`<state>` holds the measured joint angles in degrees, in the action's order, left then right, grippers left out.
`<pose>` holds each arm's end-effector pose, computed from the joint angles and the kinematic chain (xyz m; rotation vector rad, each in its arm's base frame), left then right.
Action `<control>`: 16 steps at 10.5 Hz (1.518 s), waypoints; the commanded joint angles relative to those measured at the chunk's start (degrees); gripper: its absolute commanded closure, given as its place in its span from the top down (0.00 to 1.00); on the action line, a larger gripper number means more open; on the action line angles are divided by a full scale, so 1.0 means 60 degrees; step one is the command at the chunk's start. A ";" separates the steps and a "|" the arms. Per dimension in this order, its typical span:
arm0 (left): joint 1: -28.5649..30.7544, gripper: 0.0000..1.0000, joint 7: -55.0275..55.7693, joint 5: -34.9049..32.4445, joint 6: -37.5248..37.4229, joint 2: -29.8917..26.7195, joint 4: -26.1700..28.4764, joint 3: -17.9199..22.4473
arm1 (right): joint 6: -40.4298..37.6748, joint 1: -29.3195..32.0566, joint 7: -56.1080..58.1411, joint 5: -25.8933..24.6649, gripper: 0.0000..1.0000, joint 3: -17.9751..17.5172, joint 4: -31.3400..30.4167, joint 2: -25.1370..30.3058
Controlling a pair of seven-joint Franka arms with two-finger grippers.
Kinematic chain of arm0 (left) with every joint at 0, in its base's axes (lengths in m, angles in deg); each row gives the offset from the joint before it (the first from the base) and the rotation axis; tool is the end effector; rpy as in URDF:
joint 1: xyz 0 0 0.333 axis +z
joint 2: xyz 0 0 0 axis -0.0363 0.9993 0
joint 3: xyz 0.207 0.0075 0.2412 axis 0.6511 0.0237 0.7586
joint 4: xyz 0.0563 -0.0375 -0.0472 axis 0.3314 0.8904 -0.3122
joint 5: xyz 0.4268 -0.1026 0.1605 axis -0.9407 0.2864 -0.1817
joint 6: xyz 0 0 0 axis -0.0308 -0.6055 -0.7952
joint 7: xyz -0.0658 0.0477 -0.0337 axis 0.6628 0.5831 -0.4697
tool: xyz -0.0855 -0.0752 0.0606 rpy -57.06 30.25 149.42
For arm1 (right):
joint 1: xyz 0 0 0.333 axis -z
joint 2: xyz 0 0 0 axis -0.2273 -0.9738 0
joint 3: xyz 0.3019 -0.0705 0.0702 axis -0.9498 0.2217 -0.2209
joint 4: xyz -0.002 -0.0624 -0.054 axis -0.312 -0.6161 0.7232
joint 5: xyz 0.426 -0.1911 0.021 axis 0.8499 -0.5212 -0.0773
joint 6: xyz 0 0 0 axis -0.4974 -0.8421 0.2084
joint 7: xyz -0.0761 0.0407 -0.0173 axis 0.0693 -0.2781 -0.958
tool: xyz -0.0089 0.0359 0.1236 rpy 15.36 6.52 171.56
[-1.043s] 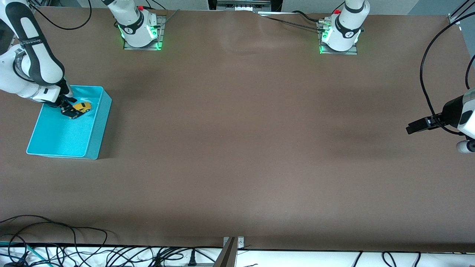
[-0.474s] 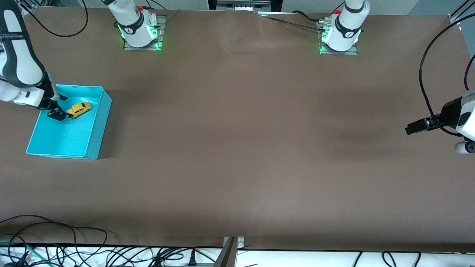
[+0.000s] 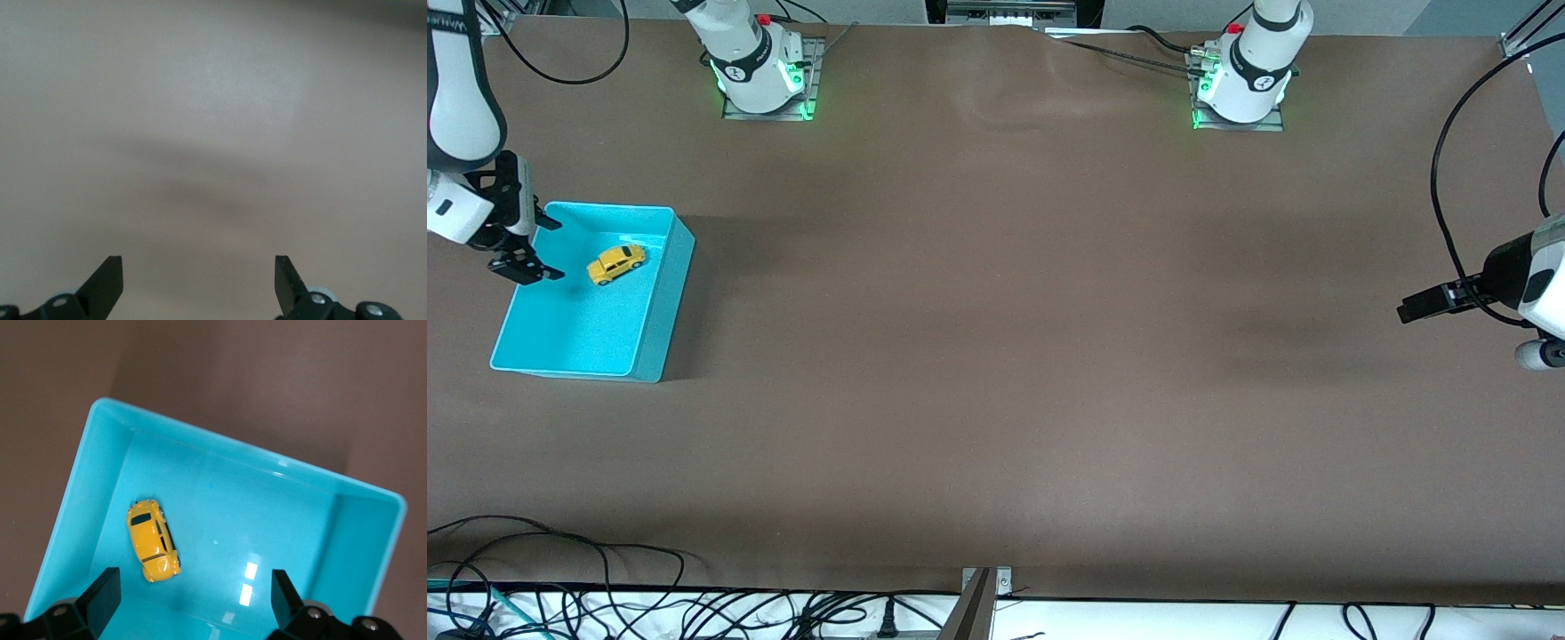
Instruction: Wind up and store yellow beetle car
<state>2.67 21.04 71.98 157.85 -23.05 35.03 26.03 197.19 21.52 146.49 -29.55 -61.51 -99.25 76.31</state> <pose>0.7157 0.0321 0.5204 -3.1123 -0.3877 0.1357 0.5569 -0.2085 0.3198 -1.9280 -2.4111 -0.0960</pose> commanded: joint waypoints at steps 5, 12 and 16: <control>-0.0016 1.00 -0.0168 0.0171 -0.0042 -0.0064 -0.0001 -0.0022 | -0.1057 -0.1612 -0.7325 -0.0009 1.00 -0.0407 0.1251 0.0755; 0.0086 1.00 -0.0226 0.0259 0.0031 -0.0064 0.0174 -0.0036 | -0.2652 -0.3371 -1.7173 -0.0052 1.00 0.0090 0.2644 0.0857; 0.0116 1.00 -0.0226 0.0288 0.0412 -0.0196 0.0424 -0.0036 | -0.4157 -0.4981 -1.8995 -0.0388 1.00 0.1260 0.4616 0.0173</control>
<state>2.73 21.04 71.98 159.06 -22.95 35.79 25.90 177.24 -4.10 36.24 -30.27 -57.31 -78.92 81.15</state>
